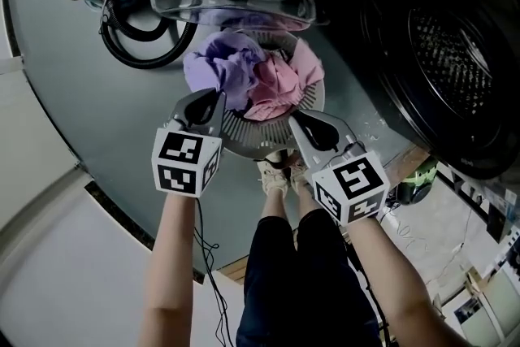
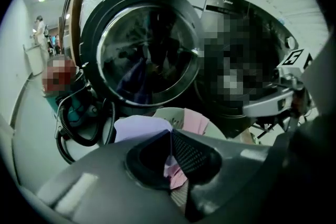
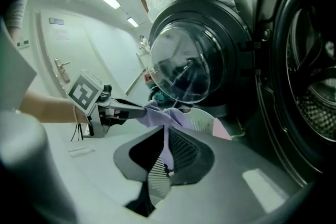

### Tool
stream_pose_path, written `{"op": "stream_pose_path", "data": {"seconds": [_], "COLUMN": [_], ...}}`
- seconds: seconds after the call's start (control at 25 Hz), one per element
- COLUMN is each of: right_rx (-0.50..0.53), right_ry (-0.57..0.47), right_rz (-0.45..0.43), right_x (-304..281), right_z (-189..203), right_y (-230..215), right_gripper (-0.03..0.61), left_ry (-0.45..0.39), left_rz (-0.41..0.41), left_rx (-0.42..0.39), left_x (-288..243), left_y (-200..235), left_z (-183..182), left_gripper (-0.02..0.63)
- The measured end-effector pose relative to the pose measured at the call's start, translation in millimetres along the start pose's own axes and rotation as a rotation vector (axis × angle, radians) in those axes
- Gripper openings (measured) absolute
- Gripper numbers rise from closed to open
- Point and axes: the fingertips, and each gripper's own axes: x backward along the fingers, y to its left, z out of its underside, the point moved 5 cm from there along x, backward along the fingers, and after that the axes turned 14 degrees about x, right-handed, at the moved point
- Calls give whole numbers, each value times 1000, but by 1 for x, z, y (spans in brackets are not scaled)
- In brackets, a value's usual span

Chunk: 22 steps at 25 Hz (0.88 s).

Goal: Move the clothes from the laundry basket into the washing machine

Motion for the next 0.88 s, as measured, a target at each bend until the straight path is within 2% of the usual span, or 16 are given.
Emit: {"op": "stream_pose_path", "data": {"seconds": [0.04, 0.16, 0.32, 0.4, 0.48, 0.52, 0.64, 0.76, 0.88], "right_rx": [7, 21, 32, 27, 21, 14, -20, -44, -44], "right_ry": [-7, -10, -13, -1, 11, 11, -14, -45, -118], "right_rz": [-16, -61, -83, -73, -58, -48, -7, 32, 32], "right_x": [0, 2, 9, 8, 7, 7, 17, 29, 46], "right_z": [-2, -3, 1, 4, 7, 8, 7, 5, -3], "right_y": [1, 4, 3, 2, -1, -3, -10, -15, -20], "right_gripper": [63, 212, 323, 353, 347, 316, 72, 51, 48], "left_ry": [-15, -69, -106, -112, -118, -122, -125, -120, -83], "left_rz": [38, 173, 390, 469, 523, 547, 601, 598, 577], "left_rx": [-2, 15, 47, 42, 37, 41, 71, 74, 38], "left_x": [6, 24, 45, 55, 64, 67, 70, 68, 62], "left_y": [-10, -39, -90, -112, -131, -138, -152, -151, -150], "left_z": [-3, -16, -33, -42, -48, -50, -48, -40, -27], "left_gripper": [12, 12, 13, 14, 12, 13, 14, 14, 14]}}
